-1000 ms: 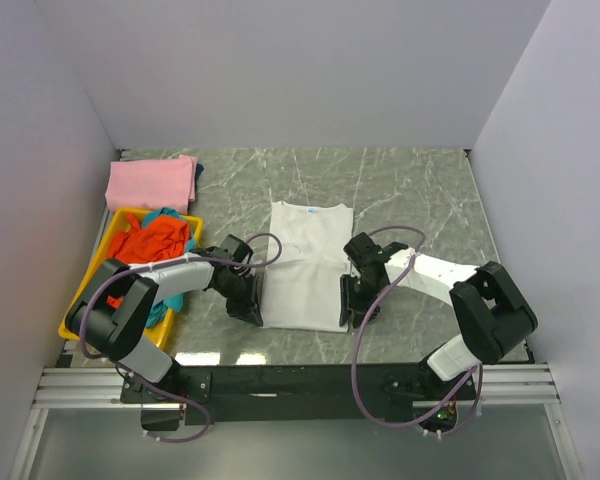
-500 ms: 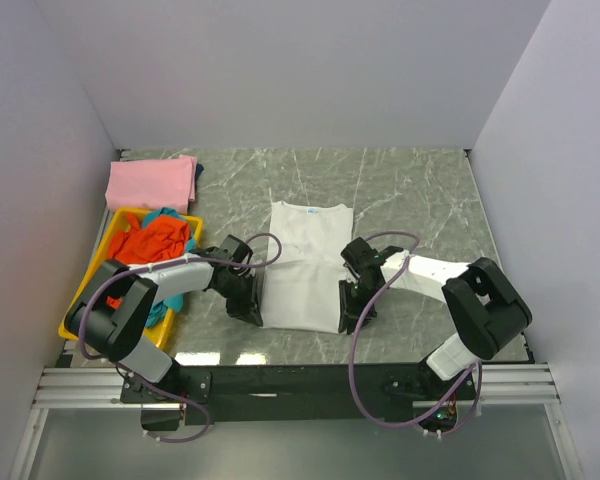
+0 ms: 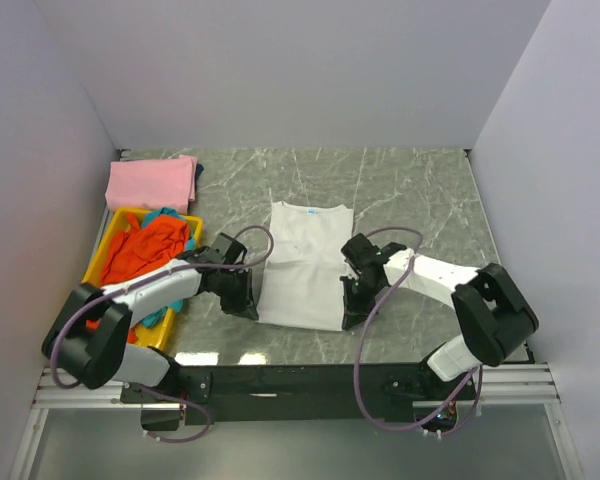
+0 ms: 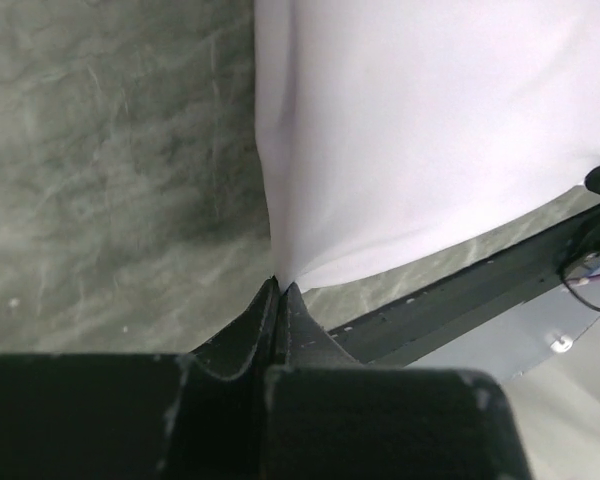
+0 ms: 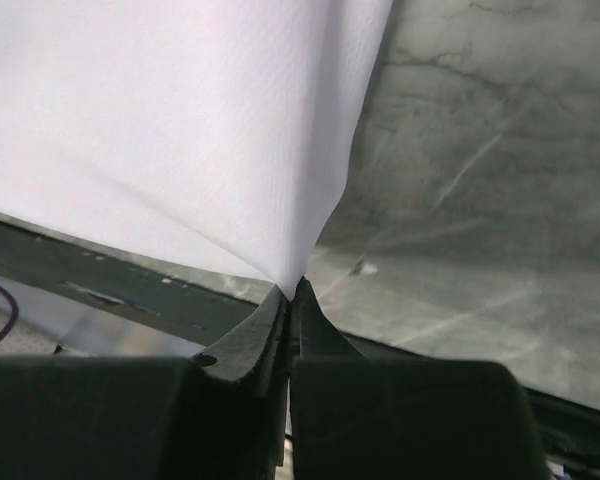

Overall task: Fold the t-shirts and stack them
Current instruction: Fold the tshirt

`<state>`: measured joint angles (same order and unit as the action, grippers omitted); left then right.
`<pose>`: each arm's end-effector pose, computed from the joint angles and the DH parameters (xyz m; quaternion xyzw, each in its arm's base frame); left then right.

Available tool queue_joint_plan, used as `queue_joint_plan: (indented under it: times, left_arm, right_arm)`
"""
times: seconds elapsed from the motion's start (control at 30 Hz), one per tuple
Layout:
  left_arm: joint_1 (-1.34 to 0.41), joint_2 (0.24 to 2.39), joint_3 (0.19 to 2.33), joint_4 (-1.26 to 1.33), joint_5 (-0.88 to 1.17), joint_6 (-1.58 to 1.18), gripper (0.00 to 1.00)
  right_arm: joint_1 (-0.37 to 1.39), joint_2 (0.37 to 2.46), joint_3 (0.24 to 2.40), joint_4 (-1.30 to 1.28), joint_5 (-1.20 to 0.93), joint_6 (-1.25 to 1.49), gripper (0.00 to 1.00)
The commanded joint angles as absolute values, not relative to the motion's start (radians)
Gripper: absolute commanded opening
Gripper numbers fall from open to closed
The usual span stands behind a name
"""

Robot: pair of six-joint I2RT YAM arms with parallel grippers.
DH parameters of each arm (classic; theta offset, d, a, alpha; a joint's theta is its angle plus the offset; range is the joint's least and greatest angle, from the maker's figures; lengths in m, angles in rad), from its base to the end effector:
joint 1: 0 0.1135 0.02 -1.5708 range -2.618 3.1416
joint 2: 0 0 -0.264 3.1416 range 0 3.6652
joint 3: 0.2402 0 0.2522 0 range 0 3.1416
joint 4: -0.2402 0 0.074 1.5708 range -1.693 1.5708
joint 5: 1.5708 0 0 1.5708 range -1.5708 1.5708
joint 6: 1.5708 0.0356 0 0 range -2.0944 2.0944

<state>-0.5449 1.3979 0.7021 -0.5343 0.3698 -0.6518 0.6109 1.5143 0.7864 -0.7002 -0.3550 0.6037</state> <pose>0.1959 -0.1338 0.1616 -0.0206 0.9690 -0.2436 0.0356 0.1921 0.1496 0.1526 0.0161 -0.9817 -0.1847 0.0429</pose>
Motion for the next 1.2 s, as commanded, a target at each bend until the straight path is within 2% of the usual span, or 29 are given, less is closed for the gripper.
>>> queue_joint_plan:
  times: [0.0,0.27,0.5,0.7,0.97,1.17]
  left_arm:
    - [-0.549,1.293,0.752,-0.595,0.301,-0.686,0.00]
    - [-0.549,1.206,0.749,-0.692,0.322,-0.721,0.00]
    - [-0.549,1.034,0.753,-0.820,0.353,-0.791,0.00]
    - [-0.549,0.930,0.802,-0.920,0.394,-0.844,0.00]
    - [-0.548,1.009,0.965,-0.927,0.347,-0.816,0.00]
    - [-0.526,1.126,1.026,-0.875,0.311,-0.738,0.00]
  right_arm:
    - [0.618,1.410,0.877,-0.796,-0.295,0.624,0.00]
    - [0.618,1.312,0.925,-0.943,-0.273,0.653,0.00]
    - [0.646,1.194,0.887,-1.020,-0.305,0.712,0.00]
    - [0.680,1.100,0.943,-1.124,-0.310,0.779,0.00]
    - [0.678,1.127,1.129,-1.178,-0.204,0.830,0.00]
    - [0.647,1.199,1.176,-1.166,-0.138,0.805,0.00]
